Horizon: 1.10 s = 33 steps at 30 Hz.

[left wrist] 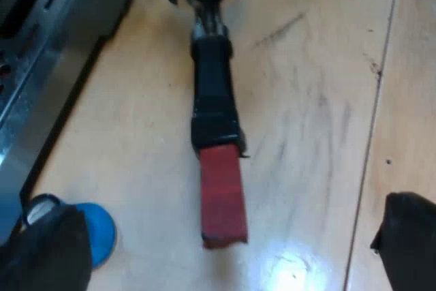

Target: Put the handle in the coffee machine

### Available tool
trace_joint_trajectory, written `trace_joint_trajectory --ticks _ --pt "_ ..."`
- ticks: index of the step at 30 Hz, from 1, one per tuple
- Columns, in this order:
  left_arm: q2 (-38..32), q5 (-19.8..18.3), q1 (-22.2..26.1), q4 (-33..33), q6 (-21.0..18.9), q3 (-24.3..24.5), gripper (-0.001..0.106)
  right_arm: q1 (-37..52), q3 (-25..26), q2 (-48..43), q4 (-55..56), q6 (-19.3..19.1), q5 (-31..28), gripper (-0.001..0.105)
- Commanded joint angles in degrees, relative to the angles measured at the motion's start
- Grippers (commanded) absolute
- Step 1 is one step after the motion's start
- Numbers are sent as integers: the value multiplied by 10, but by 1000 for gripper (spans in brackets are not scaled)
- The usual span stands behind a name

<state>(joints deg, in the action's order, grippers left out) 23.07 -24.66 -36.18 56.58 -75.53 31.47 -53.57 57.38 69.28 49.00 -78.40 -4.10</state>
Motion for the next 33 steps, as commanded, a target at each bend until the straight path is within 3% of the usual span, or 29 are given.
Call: trace_joint_trajectory --ticks 1,15,18,33 --pt "0 0 -3 -16 4 -15 86 1 7 -9 -7 0 7 0" --pt "0 -13 -3 -95 -10 -83 86 1 7 -9 -7 0 18 0" --pt "19 -20 -3 -110 -27 -88 86 1 7 -9 -7 0 18 0" --pt "141 -25 -3 -208 -31 -88 86 1 7 -9 -7 0 18 0"
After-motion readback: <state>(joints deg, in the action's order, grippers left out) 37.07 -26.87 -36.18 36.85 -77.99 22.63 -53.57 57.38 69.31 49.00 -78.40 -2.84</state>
